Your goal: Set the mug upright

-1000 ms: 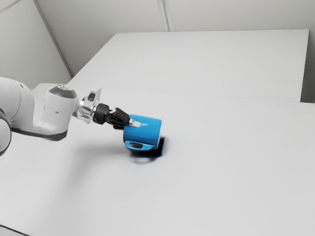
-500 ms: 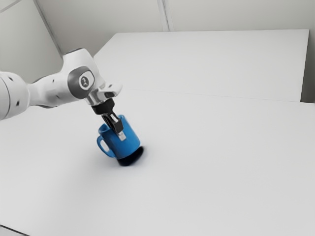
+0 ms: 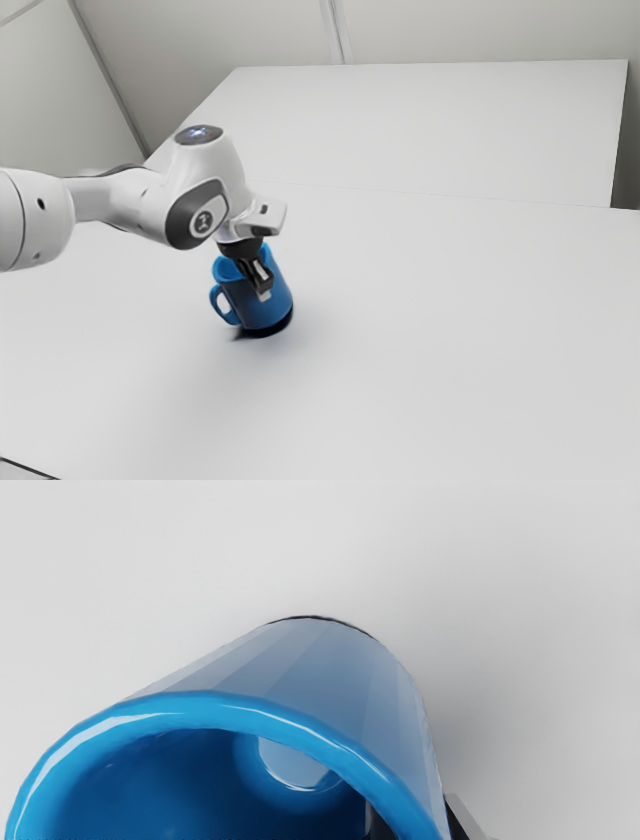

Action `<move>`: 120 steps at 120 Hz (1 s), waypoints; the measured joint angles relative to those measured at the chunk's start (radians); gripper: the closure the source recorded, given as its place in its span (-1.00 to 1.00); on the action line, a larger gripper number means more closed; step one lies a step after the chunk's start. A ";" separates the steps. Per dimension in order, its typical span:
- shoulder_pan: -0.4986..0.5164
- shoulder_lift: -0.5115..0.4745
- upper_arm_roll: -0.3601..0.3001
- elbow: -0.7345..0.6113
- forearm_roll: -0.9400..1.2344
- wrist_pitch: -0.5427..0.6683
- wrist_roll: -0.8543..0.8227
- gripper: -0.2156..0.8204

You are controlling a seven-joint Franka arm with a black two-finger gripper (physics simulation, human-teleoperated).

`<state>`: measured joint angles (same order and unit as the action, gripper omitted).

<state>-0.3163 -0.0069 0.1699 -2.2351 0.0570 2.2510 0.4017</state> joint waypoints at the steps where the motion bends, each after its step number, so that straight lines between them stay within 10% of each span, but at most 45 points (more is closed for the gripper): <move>1: -0.003 0.000 0.001 0.000 0.000 0.002 -0.002 0.51; 41: -0.072 -0.024 0.006 0.009 -0.008 0.024 -0.058 -0.35; 120: 0.143 -0.066 -0.059 0.552 -0.039 -0.504 -0.344 -0.57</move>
<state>-0.1730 -0.0734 0.1113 -1.6830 0.0184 1.7473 0.0573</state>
